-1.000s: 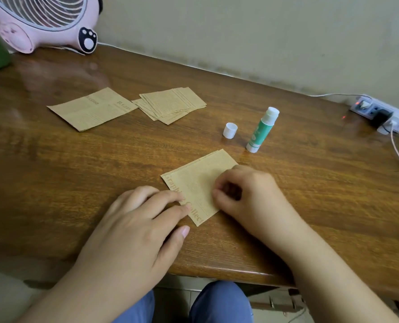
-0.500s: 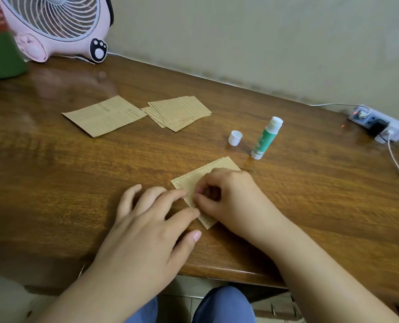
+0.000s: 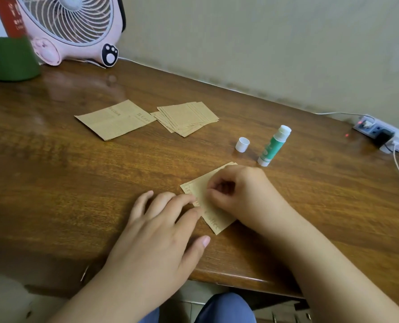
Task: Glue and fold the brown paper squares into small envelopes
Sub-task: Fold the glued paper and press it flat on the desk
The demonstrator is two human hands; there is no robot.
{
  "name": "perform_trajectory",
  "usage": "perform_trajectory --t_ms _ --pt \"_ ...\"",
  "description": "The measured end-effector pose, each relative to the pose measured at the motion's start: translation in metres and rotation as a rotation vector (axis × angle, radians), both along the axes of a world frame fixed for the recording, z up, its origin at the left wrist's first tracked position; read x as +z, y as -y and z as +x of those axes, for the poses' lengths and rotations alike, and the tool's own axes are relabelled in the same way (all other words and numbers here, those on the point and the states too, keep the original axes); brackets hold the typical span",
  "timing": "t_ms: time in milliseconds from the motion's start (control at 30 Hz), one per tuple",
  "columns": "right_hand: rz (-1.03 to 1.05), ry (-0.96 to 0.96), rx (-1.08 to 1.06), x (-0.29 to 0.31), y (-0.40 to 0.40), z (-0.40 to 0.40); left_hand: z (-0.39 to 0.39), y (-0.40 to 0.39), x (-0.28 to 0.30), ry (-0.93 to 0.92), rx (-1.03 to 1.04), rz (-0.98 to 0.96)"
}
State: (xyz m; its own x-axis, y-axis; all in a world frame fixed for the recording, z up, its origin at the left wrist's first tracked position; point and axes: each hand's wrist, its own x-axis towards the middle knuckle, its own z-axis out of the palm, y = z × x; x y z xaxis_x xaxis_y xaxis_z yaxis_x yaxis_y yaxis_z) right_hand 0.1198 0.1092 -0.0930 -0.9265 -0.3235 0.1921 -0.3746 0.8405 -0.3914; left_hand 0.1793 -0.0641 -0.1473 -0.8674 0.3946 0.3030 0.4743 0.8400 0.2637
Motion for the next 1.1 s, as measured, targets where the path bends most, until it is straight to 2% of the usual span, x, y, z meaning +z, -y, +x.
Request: perform_trajectory --t_ms 100,300,367,467,667,900,1000,1100 --pt "-0.013 0.042 0.068 -0.008 0.009 -0.001 0.0 0.001 0.0 0.012 0.006 0.002" --pt "-0.029 0.042 -0.226 -0.006 -0.04 -0.018 -0.001 -0.001 -0.002 0.004 0.022 0.006" --pt "0.026 0.049 -0.255 -0.003 -0.046 -0.022 -0.001 -0.001 -0.002 -0.003 0.023 0.01" --pt "0.095 -0.019 -0.195 0.0 -0.031 -0.021 0.0 -0.002 -0.003 -0.031 0.026 0.007" --pt "-0.011 0.031 0.107 -0.009 0.016 -0.012 -0.001 -0.003 -0.003 -0.06 0.043 -0.018" --pt "-0.044 0.008 -0.244 -0.008 -0.033 -0.036 -0.001 -0.003 -0.003 -0.061 0.05 0.0" --pt "0.069 -0.009 -0.232 -0.006 -0.03 -0.037 -0.002 -0.004 -0.003 -0.045 0.064 0.001" --pt "0.053 -0.034 -0.079 -0.006 -0.009 -0.027 -0.001 -0.005 -0.003 -0.051 0.072 -0.016"
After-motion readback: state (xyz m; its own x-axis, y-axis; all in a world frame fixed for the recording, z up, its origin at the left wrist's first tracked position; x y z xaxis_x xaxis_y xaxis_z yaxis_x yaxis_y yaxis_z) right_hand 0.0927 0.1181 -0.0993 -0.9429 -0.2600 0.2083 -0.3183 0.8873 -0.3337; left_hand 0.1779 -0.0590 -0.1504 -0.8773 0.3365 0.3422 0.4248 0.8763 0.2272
